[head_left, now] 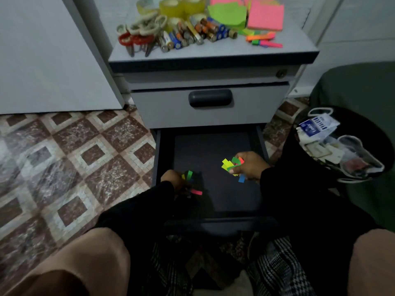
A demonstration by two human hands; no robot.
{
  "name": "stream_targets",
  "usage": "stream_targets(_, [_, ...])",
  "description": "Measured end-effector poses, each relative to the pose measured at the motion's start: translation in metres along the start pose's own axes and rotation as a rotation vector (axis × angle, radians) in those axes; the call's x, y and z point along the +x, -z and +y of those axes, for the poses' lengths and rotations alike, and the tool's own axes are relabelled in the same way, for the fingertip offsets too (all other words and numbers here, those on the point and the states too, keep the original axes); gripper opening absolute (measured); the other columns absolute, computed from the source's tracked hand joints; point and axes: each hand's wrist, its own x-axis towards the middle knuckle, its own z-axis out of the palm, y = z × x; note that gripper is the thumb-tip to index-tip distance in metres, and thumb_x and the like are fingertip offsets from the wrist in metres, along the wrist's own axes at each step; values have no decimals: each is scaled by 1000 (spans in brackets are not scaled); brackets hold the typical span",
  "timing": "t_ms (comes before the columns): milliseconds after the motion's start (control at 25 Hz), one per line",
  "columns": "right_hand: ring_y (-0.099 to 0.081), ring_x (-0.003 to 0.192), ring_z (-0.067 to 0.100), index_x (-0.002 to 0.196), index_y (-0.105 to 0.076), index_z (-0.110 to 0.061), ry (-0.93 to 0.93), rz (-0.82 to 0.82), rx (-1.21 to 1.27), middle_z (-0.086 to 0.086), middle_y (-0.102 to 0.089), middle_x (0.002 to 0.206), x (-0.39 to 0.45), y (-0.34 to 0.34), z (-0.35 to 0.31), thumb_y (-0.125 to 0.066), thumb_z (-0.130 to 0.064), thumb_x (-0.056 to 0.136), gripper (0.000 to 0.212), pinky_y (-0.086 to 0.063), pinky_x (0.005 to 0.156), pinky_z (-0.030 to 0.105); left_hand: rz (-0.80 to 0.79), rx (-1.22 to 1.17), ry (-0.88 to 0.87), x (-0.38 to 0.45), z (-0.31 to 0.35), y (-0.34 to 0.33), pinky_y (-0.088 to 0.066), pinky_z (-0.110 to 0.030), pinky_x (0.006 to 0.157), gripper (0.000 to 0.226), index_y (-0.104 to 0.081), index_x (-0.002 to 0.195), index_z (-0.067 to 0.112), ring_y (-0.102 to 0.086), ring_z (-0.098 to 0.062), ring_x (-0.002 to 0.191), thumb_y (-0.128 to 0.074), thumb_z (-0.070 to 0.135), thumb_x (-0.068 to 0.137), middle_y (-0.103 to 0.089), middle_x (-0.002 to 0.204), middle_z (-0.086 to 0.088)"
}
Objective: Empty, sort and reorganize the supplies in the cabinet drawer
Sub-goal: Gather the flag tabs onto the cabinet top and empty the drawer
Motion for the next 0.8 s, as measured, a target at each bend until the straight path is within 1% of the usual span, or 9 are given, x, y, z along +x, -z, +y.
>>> stream_targets(80, [-48,58,13,70,-53,-12,-1,5,1,2,-51,63,-16,15,-11,-75,0,74,25,-41,45,17,-70,-288,0,-25,17,9,-55,-29,42,17,-54,70,-4,-62,-17,41,-59,-16,81,-63,47,-6])
stream_targets(120, [-48,58,13,67,-52,-13,2,18,10,2,-51,63,-25,24,-18,-75,1,74,28,-42,47,18,-85,-351,-29,-40,27,15,-52,-26,38,20,-53,69,-2,-60,-16,38,-56,-17,82,-62,45,-4])
stream_targets(240, [-45,55,11,67,-50,-11,6,41,8,3,-49,62,-53,51,-42,-72,3,76,28,-37,34,11,-88,-450,-104,-78,58,30,-52,-24,37,19,-51,72,0,-61,-20,48,-57,-14,84,-61,63,-8])
stream_targets(400, [-45,55,11,84,-55,-6,-9,112,-72,3,-48,67,-86,89,-81,-72,-1,77,19,-37,32,12,-73,-495,-201,-124,102,53,-51,-22,37,17,-54,71,-3,-58,-10,33,-58,-15,83,-61,49,-6])
stream_targets(480, [-41,54,10,68,-48,-7,12,153,-144,2,-42,64,-100,107,-106,-73,-5,78,27,-32,34,12,-71,-518,-257,-148,123,65,-51,-22,37,18,-52,69,-4,-56,-10,30,-57,-15,83,-59,52,-9])
stream_targets(560, [-46,62,15,65,-47,-9,17,177,-199,1,-43,67,-111,120,-131,-72,-8,80,29,-29,36,12,-79,-541,-283,-166,141,77,-51,-21,38,18,-53,70,-4,-55,-10,31,-56,-14,84,-56,60,-12])
stream_targets(600, [-50,73,17,78,-56,-4,25,191,-223,3,-50,76,-116,126,-143,-71,-9,81,17,-31,38,12,-94,-547,-283,-172,150,82,-52,-21,39,17,-54,70,-4,-57,-11,34,-56,-13,85,-57,60,-12])
stream_targets(680, [-53,93,20,119,-56,3,23,209,-195,11,-56,104,-118,137,-162,-70,-7,82,41,-41,47,15,-122,-563,-277,-181,163,90,-52,-20,39,16,-56,72,-4,-61,-16,41,-56,-10,86,-63,54,-11])
stream_targets(800, [-57,96,26,130,-49,4,28,230,-210,16,-58,115,-115,151,-187,-71,-5,81,54,-43,46,20,-126,-596,-289,-185,178,99,-51,-20,38,18,-56,71,-4,-60,-14,34,-55,-9,88,-61,44,-10])
